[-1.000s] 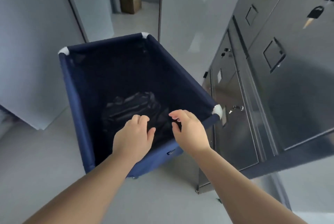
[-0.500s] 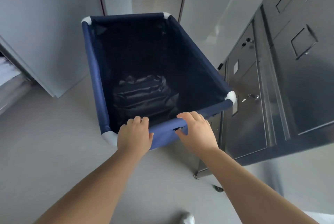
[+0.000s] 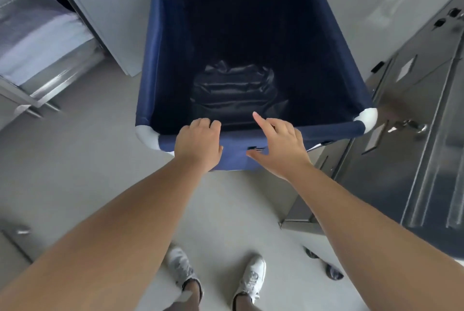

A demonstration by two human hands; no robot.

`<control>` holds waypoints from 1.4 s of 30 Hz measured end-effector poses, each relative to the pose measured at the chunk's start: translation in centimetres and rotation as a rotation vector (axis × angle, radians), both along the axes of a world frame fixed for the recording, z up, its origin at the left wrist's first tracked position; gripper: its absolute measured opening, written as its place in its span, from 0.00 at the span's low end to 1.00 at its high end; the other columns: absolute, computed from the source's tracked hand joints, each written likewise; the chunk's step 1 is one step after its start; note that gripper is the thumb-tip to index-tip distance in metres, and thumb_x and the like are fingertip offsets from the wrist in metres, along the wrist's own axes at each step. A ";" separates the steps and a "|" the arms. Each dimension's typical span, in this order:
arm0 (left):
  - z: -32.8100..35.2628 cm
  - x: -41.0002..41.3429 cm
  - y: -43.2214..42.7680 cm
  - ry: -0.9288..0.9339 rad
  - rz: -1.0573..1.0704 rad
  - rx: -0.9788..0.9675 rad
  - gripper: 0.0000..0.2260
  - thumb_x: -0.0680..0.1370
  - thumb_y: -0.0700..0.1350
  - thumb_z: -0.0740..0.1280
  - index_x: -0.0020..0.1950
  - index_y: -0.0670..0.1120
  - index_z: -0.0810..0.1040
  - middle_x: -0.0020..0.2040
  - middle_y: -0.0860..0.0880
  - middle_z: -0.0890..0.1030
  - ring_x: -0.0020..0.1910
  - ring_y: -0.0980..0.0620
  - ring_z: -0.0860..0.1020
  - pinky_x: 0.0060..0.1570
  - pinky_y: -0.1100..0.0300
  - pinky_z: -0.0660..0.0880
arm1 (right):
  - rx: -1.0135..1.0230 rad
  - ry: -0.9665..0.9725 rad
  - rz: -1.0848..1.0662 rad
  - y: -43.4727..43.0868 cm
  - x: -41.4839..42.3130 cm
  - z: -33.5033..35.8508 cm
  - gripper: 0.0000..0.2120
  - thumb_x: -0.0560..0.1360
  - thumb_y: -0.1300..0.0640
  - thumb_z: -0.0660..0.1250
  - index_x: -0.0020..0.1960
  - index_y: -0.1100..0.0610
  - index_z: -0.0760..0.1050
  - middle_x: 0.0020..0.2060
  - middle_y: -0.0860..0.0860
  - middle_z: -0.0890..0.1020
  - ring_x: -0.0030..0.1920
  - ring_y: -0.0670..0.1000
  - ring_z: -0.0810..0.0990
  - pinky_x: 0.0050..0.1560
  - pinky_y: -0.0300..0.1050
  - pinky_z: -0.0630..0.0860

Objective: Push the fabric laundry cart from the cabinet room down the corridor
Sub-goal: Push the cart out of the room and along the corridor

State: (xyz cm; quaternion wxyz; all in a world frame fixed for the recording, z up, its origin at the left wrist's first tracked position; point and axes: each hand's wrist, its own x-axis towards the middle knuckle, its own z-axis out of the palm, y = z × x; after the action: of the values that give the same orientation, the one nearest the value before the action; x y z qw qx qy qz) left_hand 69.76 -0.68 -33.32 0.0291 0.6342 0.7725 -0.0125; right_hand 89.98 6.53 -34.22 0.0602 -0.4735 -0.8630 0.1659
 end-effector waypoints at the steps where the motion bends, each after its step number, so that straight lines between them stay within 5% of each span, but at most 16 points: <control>1: -0.4 0.1 0.3 -0.006 0.000 -0.013 0.21 0.75 0.53 0.67 0.65 0.47 0.70 0.61 0.47 0.77 0.59 0.45 0.74 0.52 0.51 0.73 | 0.012 -0.019 0.000 0.4 0.3 -0.5 0.42 0.71 0.34 0.65 0.78 0.40 0.48 0.69 0.49 0.69 0.71 0.52 0.62 0.73 0.55 0.56; 5: -2.1 0.0 1.5 -0.024 -0.022 -0.068 0.17 0.76 0.52 0.67 0.62 0.47 0.71 0.56 0.48 0.78 0.56 0.45 0.76 0.55 0.52 0.72 | 0.029 -0.032 -0.042 2.1 1.2 -2.0 0.41 0.70 0.33 0.65 0.77 0.42 0.54 0.64 0.47 0.74 0.68 0.51 0.66 0.76 0.57 0.50; 8: -3.1 -0.1 1.5 0.040 -0.037 -0.076 0.10 0.77 0.51 0.66 0.51 0.47 0.69 0.45 0.49 0.77 0.44 0.46 0.76 0.45 0.54 0.70 | 0.067 -0.052 -0.068 2.8 1.6 -2.9 0.34 0.69 0.34 0.67 0.71 0.43 0.65 0.60 0.45 0.77 0.66 0.50 0.69 0.76 0.56 0.50; 16: -2.7 -0.9 1.1 0.072 -0.082 -0.121 0.14 0.79 0.52 0.64 0.45 0.49 0.61 0.37 0.51 0.69 0.36 0.47 0.68 0.37 0.54 0.62 | 0.167 -0.245 -0.069 2.6 0.2 -2.9 0.11 0.73 0.48 0.69 0.54 0.47 0.74 0.44 0.47 0.77 0.48 0.53 0.73 0.62 0.52 0.64; 24: -2.4 -0.2 -2.2 0.046 -0.052 -0.203 0.11 0.76 0.52 0.67 0.45 0.49 0.67 0.39 0.51 0.77 0.38 0.48 0.75 0.38 0.55 0.63 | 0.145 -0.342 -0.058 -1.3 0.9 -3.1 0.14 0.70 0.53 0.73 0.52 0.49 0.73 0.42 0.48 0.75 0.45 0.54 0.72 0.57 0.53 0.65; 32: -2.8 1.3 -5.7 -0.011 0.026 -0.302 0.07 0.73 0.53 0.65 0.44 0.51 0.73 0.34 0.52 0.75 0.34 0.49 0.71 0.32 0.56 0.65 | 0.095 -0.314 -0.086 -6.1 3.1 -2.2 0.13 0.64 0.55 0.75 0.44 0.50 0.74 0.36 0.48 0.75 0.40 0.55 0.72 0.52 0.53 0.68; 42: -3.5 0.3 -8.1 -0.093 -0.049 -0.322 0.10 0.71 0.54 0.63 0.51 0.56 0.74 0.44 0.55 0.80 0.40 0.51 0.77 0.35 0.55 0.72 | 0.131 -0.244 -0.066 -9.0 3.6 -2.6 0.12 0.66 0.58 0.72 0.47 0.50 0.76 0.37 0.48 0.75 0.39 0.55 0.72 0.53 0.53 0.71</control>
State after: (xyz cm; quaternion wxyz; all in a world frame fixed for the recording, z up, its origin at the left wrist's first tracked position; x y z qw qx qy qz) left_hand 70.02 -8.76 -36.77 0.1657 0.6399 0.7426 -0.1077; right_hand 93.60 -2.50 -36.82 -0.0092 -0.5133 -0.8568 0.0482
